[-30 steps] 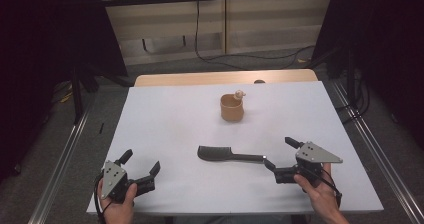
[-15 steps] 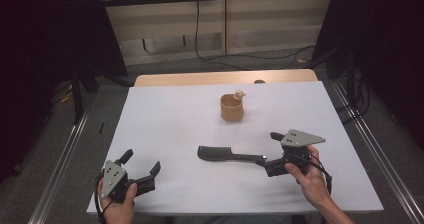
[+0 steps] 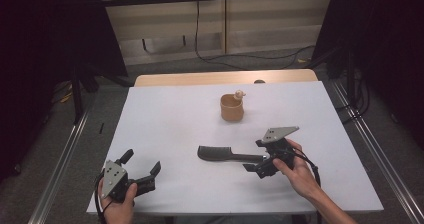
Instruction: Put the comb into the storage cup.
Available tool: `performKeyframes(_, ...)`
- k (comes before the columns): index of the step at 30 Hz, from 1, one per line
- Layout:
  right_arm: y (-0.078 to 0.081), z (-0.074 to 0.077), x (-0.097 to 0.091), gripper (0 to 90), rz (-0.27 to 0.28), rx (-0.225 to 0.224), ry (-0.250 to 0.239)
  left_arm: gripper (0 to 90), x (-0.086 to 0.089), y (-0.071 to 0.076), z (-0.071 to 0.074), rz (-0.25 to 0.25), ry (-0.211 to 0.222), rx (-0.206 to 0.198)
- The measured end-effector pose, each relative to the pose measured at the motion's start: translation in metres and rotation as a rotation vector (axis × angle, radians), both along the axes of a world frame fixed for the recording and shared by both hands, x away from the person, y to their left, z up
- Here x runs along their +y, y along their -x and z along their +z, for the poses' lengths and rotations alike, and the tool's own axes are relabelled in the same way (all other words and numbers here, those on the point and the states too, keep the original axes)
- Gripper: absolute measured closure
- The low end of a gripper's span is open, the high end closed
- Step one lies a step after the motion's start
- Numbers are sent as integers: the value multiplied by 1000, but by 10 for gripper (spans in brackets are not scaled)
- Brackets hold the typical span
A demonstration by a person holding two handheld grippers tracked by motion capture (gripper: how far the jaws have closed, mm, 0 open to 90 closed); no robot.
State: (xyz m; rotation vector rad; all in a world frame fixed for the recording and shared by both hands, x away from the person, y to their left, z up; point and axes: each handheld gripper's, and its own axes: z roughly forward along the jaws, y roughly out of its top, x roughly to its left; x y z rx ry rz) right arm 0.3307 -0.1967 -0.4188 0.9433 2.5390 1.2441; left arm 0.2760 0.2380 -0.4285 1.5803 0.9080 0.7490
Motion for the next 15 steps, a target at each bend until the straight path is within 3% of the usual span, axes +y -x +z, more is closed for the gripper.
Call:
performKeyframes(8, -10, -8, 17, 50, 69, 43, 90, 29, 1, -1, 0, -6, 2, 5)
performKeyframes(15, -20, -4, 26, 77, 124, 74, 149, 29, 0, -1, -1, -16, -7, 9)
